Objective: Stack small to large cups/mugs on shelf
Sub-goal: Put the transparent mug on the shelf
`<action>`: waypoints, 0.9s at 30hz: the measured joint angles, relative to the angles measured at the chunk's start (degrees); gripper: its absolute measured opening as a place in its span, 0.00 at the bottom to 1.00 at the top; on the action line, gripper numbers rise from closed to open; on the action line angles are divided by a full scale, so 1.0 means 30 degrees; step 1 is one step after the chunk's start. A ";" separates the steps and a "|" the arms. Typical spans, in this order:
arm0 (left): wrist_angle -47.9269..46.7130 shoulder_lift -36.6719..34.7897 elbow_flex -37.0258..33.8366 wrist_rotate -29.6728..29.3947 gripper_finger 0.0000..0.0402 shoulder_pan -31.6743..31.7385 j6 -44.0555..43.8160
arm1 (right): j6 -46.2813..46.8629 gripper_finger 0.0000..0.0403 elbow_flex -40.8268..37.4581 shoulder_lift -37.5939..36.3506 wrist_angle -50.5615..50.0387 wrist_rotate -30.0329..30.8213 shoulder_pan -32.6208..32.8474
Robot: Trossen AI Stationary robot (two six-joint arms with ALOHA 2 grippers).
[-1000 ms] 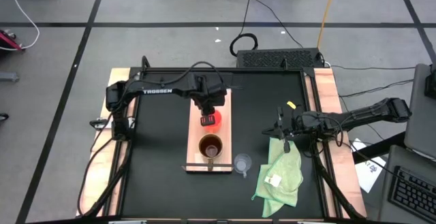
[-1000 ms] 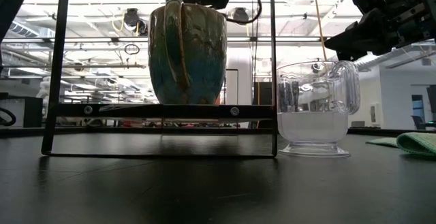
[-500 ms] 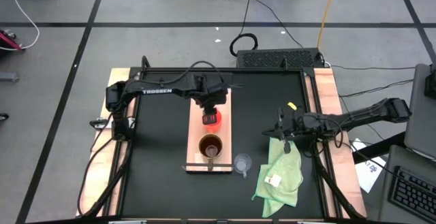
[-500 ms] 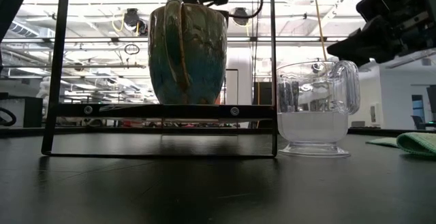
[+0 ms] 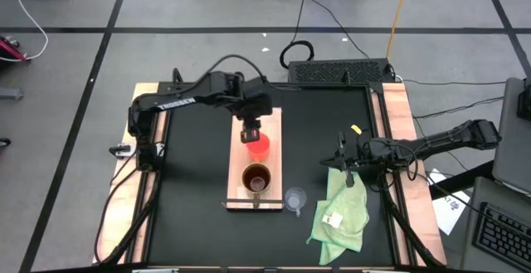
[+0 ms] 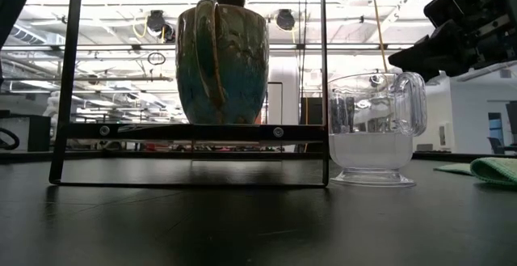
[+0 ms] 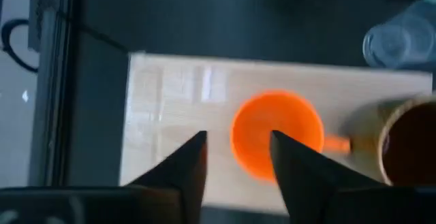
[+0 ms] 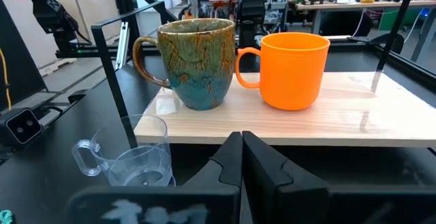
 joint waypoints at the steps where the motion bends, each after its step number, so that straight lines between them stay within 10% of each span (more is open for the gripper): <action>1: -0.0612 -0.0161 0.0227 -0.0020 0.35 0.0009 0.0135 | -0.0007 0.00 -0.0007 0.0000 -0.0014 0.0007 0.0000; 6: -0.2175 -0.1571 0.0343 -0.0127 0.04 0.0144 0.0088 | -0.0164 0.00 -0.0015 0.0007 -0.0131 0.0006 0.0000; 12: 0.0180 -0.5380 -0.2043 -0.0989 0.01 -0.0155 -0.0039 | -0.0324 0.00 -0.0015 0.0007 -0.0331 0.0000 0.0041; 27: 1.3542 -2.0122 -2.0320 -0.0979 0.00 -0.0821 -0.2061 | -0.1187 0.00 -0.0029 0.0015 0.0299 0.0000 0.0044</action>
